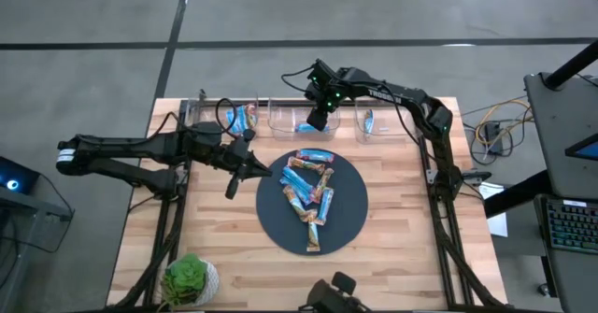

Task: Pick and place Granola Bars by type
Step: Put the blue granola bar into the middle transparent bin

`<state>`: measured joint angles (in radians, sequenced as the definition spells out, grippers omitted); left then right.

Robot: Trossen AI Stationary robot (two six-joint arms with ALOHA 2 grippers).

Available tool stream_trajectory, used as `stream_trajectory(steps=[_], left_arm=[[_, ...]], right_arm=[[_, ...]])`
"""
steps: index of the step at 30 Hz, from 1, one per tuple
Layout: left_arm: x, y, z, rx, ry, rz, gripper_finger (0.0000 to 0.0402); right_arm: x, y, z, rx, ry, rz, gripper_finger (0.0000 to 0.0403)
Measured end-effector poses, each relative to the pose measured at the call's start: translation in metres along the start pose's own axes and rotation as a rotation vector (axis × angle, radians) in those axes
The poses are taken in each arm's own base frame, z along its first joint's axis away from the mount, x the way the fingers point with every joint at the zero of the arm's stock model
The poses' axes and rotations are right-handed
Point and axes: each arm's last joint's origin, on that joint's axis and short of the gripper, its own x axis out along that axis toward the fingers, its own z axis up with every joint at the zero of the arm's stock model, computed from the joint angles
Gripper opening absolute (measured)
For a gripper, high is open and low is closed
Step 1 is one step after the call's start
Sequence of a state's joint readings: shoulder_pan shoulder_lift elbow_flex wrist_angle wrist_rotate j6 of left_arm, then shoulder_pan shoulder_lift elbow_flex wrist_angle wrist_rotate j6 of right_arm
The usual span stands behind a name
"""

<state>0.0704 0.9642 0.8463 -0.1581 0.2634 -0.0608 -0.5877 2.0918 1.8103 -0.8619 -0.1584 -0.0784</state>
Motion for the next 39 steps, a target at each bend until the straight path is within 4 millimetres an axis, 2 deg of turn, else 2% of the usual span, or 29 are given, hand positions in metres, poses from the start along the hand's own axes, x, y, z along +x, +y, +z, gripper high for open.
stream_trajectory(steps=[6,13,27,39], left_arm=[[0.0000,0.0000,0.0000,0.000,0.000,0.000,0.0000],[0.0000,0.0000,0.0000,0.000,0.000,0.000,0.0000],[0.0000,0.0001,0.0000,0.000,0.000,0.000,0.0000],[0.0000,0.0001,0.0000,0.001,0.000,0.000,0.0000]], right_arm=[[-0.0001,0.0002,0.0000,0.000,0.001,0.000,0.0196],[-0.0006,0.0003,0.0000,-0.004,0.000,0.000,0.0169],[-0.0008,0.0004,0.0000,-0.007,-0.001,0.003,0.0014],[-0.0049,0.0011,-0.0003,-0.007,-0.001,0.004,0.0009]])
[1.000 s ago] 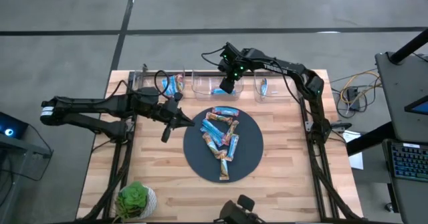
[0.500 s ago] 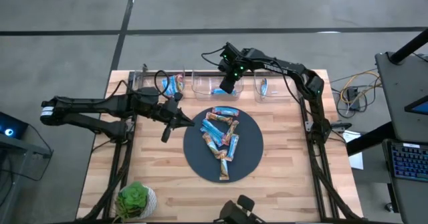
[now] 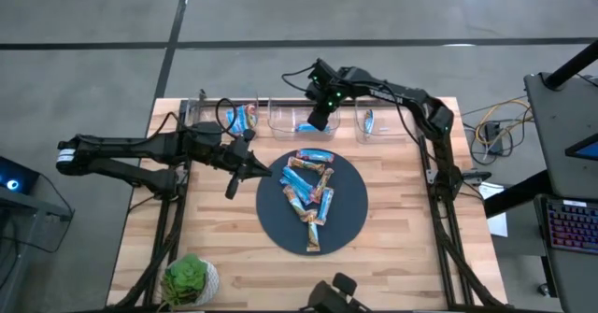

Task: Pick and place Granola Bars by type
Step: Put the blue granola bar into the middle transparent bin

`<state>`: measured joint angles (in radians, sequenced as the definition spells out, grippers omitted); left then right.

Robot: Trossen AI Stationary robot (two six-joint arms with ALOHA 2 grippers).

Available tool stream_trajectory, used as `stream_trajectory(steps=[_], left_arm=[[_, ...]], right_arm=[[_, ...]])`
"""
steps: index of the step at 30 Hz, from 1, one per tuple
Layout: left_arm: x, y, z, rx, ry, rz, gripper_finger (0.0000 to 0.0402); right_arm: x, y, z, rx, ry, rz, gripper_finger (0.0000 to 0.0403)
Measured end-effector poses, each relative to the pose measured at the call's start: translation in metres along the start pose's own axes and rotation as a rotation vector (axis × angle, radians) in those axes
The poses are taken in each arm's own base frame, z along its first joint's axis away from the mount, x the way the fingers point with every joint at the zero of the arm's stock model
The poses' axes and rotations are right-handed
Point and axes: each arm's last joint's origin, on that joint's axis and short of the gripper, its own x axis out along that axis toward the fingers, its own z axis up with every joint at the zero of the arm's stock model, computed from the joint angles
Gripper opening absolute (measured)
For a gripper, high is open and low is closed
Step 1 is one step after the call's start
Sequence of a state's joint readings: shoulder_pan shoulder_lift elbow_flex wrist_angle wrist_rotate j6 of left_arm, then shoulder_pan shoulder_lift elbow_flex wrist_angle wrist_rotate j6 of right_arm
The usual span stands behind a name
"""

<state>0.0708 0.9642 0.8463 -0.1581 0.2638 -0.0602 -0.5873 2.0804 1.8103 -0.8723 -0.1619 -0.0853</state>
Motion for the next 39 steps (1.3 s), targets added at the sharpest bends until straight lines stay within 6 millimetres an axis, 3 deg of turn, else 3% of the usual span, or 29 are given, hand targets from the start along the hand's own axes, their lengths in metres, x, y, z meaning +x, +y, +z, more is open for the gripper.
stream_trajectory(steps=[5,8,19,29,39], left_arm=[[0.000,0.000,0.000,0.000,0.000,0.000,0.0000],[0.000,0.000,0.000,0.000,0.000,0.000,0.0000],[0.000,0.000,0.000,0.000,0.000,-0.001,0.0000],[0.000,0.000,0.001,0.002,-0.007,-0.001,0.0000],[0.000,0.000,0.001,-0.021,-0.012,-0.002,0.0000]], right_arm=[[-0.015,0.003,-0.002,0.000,0.001,0.009,0.0008],[-0.035,0.008,-0.001,-0.004,-0.035,0.030,0.0008],[-0.138,0.040,-0.009,-0.048,-0.261,0.110,0.0008],[-0.217,0.078,-0.037,-0.124,-0.436,0.205,0.0008],[-0.264,0.120,-0.076,-0.192,-0.513,0.346,0.0008]])
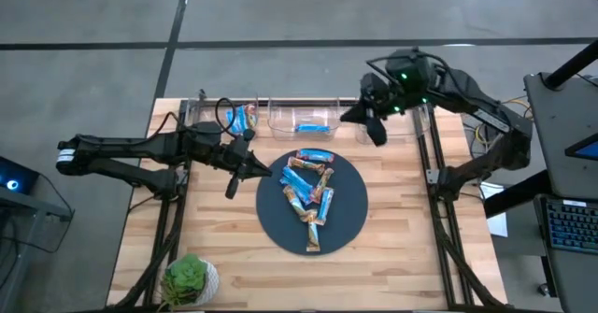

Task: Pick and place Granola Bars by type
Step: Put the blue granola bar into the middle transparent bin

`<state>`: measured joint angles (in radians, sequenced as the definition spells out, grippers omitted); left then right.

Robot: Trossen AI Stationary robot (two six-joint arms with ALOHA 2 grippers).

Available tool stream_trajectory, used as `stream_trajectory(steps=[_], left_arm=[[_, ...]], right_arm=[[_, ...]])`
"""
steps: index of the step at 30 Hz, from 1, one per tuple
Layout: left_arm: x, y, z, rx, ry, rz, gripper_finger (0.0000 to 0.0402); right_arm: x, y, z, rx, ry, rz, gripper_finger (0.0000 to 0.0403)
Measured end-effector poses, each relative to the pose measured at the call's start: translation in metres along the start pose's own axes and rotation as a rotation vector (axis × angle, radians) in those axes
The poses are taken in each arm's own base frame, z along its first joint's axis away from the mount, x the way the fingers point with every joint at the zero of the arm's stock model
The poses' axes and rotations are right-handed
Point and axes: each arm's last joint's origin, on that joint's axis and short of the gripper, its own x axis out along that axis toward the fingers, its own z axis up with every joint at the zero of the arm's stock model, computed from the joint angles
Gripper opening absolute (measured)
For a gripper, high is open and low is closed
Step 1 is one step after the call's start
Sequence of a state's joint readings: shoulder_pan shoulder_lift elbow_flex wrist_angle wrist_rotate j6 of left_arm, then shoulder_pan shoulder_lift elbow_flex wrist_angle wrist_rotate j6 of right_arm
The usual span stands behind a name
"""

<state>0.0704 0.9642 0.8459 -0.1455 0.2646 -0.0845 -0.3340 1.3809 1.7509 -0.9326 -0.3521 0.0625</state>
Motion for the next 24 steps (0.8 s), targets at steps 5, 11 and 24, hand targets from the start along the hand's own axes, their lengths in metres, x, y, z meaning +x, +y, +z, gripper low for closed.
stream_trajectory(steps=[5,11,24], left_arm=[[0.000,0.000,0.001,0.000,-0.006,-0.001,0.0000],[0.000,0.000,0.001,0.003,-0.006,0.000,0.0000],[0.000,-0.001,0.002,0.008,-0.020,-0.004,0.0000]], right_arm=[[-0.007,0.025,-0.003,-0.028,-0.010,0.075,0.0008],[-0.007,0.049,-0.008,-0.068,0.004,0.154,0.0008],[0.009,0.063,-0.041,-0.062,-0.187,0.268,0.0008]])
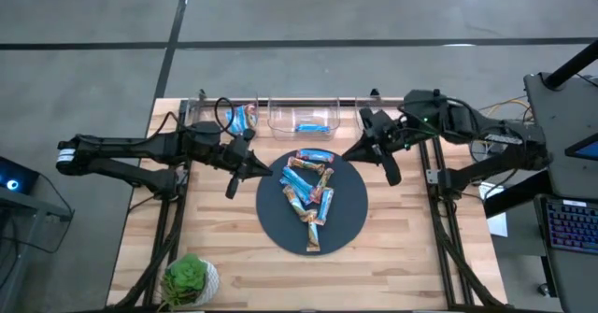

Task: Pick and place Granola Bars by type
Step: Put the blue granola bar into the middle transparent bin

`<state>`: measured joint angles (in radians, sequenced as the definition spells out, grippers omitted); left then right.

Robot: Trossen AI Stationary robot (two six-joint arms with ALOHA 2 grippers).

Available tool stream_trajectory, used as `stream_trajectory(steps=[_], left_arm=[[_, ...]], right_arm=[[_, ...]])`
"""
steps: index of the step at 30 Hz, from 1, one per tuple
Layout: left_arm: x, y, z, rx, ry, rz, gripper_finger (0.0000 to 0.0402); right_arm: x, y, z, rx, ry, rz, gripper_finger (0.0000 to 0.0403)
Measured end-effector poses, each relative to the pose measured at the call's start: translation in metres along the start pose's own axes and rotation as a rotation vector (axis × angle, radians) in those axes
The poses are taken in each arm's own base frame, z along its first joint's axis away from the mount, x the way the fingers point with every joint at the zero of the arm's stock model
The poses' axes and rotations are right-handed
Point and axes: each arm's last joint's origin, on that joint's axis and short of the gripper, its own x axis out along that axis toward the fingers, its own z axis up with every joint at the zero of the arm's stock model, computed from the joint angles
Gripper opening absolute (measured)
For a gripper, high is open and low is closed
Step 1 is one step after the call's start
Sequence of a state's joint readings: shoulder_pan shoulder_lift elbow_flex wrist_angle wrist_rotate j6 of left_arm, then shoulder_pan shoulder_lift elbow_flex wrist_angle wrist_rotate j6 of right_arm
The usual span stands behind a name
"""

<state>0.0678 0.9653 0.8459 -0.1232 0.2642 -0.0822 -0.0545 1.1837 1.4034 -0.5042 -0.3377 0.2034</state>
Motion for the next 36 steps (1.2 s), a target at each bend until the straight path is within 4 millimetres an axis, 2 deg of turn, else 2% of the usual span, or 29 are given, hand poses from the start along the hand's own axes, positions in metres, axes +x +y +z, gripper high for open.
stream_trajectory(steps=[8,16,24,36], left_arm=[[0.000,-0.001,0.004,0.014,-0.039,-0.005,0.0000],[0.007,-0.003,0.016,0.063,-0.079,-0.028,0.0000],[0.023,-0.009,0.042,0.190,-0.010,-0.054,0.0000],[0.049,-0.012,0.066,0.252,0.182,-0.086,0.0000]], right_arm=[[-0.004,-0.007,-0.042,0.086,-0.069,0.012,0.0008],[-0.017,-0.010,-0.068,0.123,-0.142,-0.046,0.0008],[-0.029,-0.008,-0.073,0.131,-0.181,-0.084,0.0008],[-0.032,-0.008,-0.073,0.155,-0.182,-0.081,0.0008]])
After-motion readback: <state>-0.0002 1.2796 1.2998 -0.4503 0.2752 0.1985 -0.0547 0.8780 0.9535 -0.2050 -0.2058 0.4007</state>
